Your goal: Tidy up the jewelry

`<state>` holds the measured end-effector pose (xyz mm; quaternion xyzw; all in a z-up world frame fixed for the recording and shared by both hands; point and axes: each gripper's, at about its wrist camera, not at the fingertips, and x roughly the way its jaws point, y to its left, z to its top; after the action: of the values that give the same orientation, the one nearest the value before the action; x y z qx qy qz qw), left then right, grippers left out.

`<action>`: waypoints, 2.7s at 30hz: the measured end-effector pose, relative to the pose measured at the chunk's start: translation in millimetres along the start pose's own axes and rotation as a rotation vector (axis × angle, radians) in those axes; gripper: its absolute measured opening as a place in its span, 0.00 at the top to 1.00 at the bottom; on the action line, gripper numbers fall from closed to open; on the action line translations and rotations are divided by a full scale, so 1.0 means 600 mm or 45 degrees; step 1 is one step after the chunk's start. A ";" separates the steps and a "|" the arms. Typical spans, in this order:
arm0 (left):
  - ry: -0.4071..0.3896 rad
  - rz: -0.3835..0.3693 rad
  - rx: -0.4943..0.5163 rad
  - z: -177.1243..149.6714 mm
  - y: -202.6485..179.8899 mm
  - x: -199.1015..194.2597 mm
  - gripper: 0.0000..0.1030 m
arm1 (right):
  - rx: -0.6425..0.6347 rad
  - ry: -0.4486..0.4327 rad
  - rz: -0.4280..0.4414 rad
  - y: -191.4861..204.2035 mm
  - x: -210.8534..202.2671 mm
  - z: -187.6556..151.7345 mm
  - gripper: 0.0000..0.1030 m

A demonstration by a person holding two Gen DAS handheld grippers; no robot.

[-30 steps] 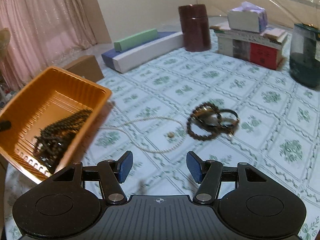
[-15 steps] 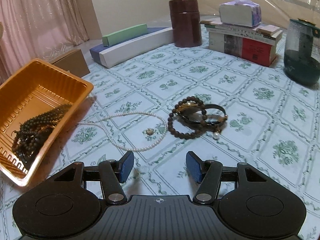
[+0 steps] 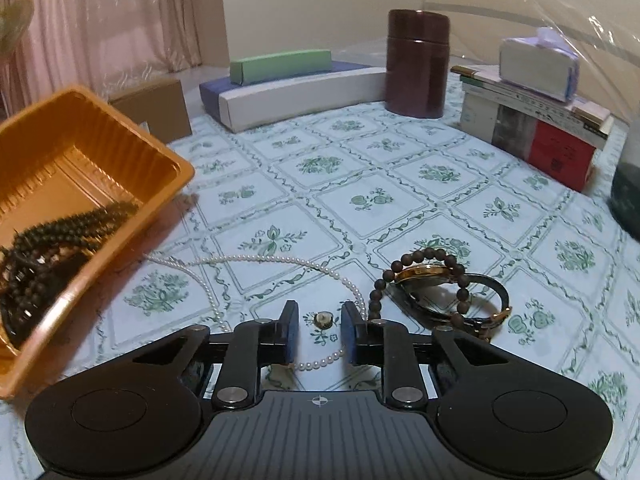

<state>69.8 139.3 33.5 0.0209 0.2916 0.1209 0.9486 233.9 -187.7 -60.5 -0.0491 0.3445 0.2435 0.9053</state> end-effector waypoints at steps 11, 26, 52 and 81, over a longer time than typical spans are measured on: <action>-0.002 0.002 0.000 0.000 -0.001 -0.001 0.94 | -0.061 -0.014 -0.019 0.020 -0.012 -0.004 0.91; -0.008 -0.005 -0.012 0.002 0.000 -0.004 0.94 | -0.203 -0.066 0.532 0.216 -0.097 0.039 0.91; -0.009 -0.008 -0.022 0.000 0.002 -0.002 0.94 | 0.182 -0.086 0.283 0.061 -0.121 -0.005 0.55; -0.005 0.002 -0.003 0.003 -0.004 -0.003 0.94 | 0.280 -0.074 -0.065 -0.087 -0.089 -0.026 0.58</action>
<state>70.0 136.4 35.6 0.0202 0.2897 0.1218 0.9491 215.2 -259.3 -42.1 0.0488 0.3414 0.1824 0.9207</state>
